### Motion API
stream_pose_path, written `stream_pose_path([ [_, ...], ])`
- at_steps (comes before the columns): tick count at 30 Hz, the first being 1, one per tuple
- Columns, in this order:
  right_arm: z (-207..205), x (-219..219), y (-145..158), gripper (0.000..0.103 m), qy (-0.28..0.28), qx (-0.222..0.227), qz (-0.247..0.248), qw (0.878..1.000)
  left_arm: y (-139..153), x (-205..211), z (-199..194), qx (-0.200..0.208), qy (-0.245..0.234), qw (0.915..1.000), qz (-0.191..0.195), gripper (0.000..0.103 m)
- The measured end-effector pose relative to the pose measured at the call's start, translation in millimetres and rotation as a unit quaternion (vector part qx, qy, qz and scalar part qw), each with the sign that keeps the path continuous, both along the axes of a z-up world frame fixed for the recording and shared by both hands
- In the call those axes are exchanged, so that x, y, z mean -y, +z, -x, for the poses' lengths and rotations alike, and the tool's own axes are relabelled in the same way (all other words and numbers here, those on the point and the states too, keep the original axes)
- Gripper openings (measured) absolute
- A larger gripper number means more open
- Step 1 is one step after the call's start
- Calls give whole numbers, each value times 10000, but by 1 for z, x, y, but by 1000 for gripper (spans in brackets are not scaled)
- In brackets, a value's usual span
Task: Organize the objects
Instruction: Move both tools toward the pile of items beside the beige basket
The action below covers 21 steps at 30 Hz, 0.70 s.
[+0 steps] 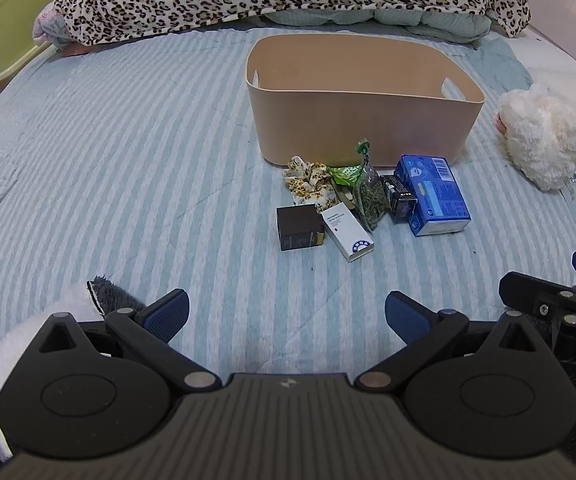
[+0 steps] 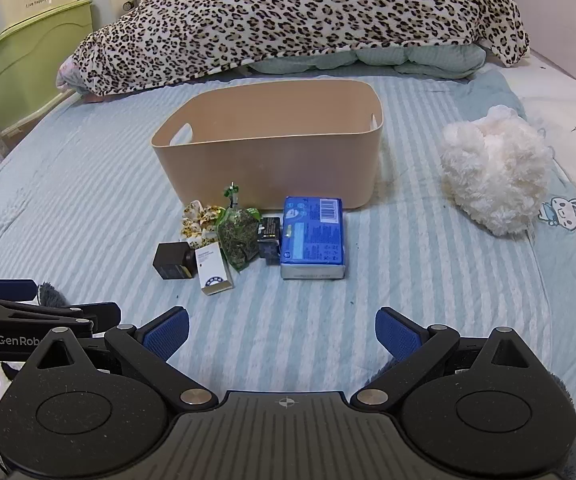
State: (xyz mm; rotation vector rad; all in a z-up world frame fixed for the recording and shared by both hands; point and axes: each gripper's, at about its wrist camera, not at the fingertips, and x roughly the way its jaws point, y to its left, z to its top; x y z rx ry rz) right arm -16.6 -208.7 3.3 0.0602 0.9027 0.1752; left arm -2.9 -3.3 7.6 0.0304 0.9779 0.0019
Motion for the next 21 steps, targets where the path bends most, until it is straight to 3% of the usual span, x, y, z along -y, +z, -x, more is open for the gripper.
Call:
stream_pose_path([
  [21,-3,-1,-4,101,-51,-62,40,10000,-4,0,-2,-65,13,10000,-20,103],
])
